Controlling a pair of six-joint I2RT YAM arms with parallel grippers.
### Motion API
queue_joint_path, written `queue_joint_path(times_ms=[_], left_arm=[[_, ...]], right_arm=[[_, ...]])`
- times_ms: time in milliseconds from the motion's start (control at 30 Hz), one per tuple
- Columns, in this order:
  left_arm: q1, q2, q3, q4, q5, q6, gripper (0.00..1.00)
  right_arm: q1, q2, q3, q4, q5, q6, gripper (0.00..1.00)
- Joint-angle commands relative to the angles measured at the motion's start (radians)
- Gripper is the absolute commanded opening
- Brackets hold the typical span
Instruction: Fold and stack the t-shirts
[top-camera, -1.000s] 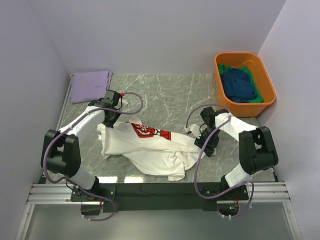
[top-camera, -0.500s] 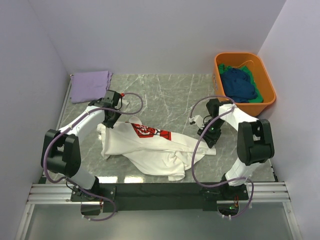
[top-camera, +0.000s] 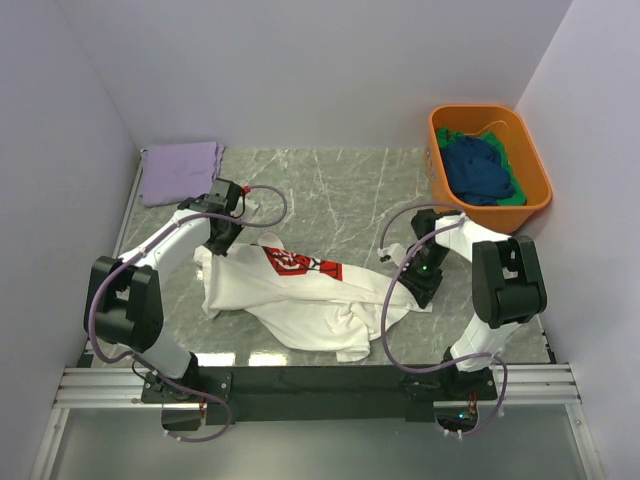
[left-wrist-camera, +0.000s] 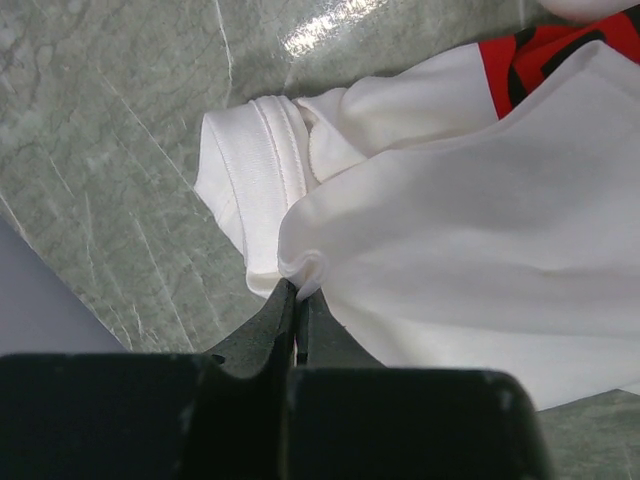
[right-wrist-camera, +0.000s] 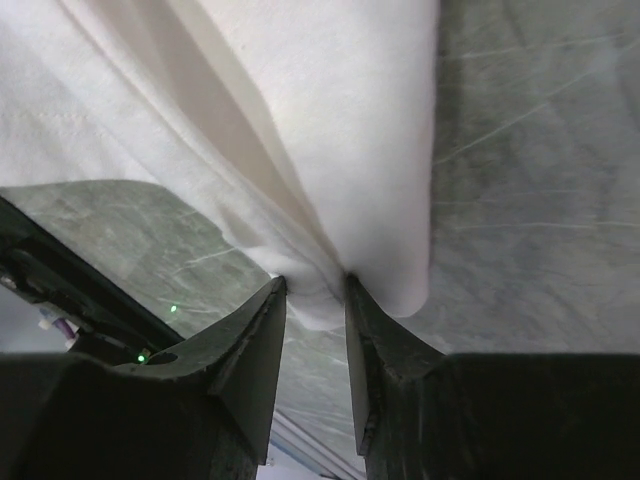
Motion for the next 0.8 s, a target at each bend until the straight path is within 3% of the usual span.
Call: queue_joint_path(times_ms=[0, 433, 767], left_arm=[[0.002, -0.007, 0.04, -0.016, 0.024, 0.006, 0.01], [0.002, 0.004, 0.045, -0.016, 0.036, 0.011, 0.01], [0.002, -0.006, 0.045, -0.027, 0.059, -0.001, 0.01]], right_arm=[[-0.009, 0.011, -0.006, 0.056, 0.011, 0.011, 0.38], [-0.021, 0.023, 0.056, 0.013, 0.002, -0.001, 0.48], [-0.019, 0.046, -0.047, 0.044, 0.031, -0.009, 0.39]])
